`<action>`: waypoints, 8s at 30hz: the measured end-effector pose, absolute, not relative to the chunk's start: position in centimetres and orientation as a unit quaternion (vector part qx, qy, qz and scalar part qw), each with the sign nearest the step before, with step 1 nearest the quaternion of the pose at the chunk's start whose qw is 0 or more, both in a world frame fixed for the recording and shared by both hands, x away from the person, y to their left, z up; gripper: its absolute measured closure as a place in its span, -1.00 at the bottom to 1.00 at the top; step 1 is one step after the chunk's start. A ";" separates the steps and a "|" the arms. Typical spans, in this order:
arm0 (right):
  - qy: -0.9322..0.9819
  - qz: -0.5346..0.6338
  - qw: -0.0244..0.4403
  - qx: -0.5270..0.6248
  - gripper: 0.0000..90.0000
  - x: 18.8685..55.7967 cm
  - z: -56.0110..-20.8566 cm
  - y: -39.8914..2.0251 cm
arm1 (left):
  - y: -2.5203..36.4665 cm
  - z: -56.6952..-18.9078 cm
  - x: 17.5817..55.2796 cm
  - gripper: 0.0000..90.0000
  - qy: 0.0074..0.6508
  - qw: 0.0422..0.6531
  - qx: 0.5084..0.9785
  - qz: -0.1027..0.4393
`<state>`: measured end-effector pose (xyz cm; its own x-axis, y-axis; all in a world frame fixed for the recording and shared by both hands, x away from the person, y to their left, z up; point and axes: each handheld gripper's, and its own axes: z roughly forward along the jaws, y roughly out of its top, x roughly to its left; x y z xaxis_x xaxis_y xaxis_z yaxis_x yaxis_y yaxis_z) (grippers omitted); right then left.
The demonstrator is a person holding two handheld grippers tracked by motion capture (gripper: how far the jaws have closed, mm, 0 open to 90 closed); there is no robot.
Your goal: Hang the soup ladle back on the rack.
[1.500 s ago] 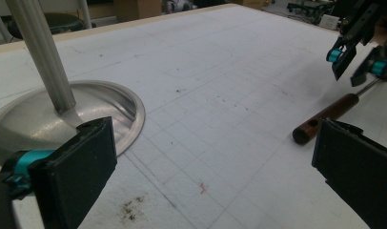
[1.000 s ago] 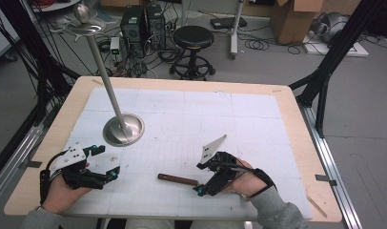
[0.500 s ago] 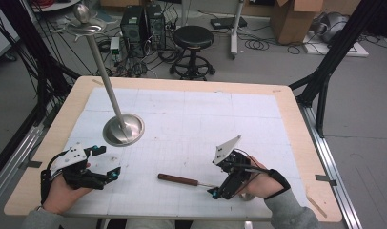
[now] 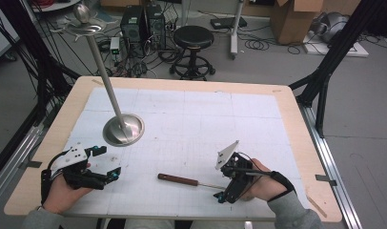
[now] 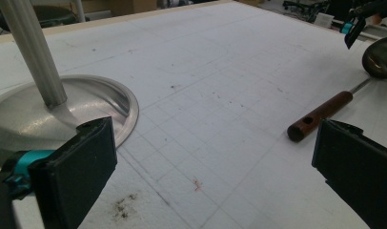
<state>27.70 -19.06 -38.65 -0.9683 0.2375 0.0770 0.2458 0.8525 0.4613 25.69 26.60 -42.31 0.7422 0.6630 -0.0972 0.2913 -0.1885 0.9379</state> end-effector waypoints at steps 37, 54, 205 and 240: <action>-0.992 -0.076 -0.009 -0.103 0.33 27.4 -40.7 -17.4 | 26.9 -42.6 25.4 -0.96 0.324 0.545 0.756 0.163; -0.994 -0.059 -0.022 -0.087 0.88 27.2 -40.5 -16.9 | 26.9 -42.6 25.3 -0.96 0.324 0.544 0.757 0.162; -0.780 -0.560 -0.185 -0.209 0.89 37.7 -27.8 -7.8 | 27.5 -42.2 25.1 -0.96 0.327 0.555 0.741 0.189; -0.789 -0.558 -0.161 -0.200 0.89 38.6 -28.7 -1.6 | 27.7 -42.3 25.0 -0.96 0.335 0.555 0.737 0.189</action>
<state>38.59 -1.62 -28.73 -0.8681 0.4954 -0.0310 0.1355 0.2967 0.9453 25.04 27.67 -42.28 0.7048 0.7032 -0.0938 0.2844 -0.1589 0.9455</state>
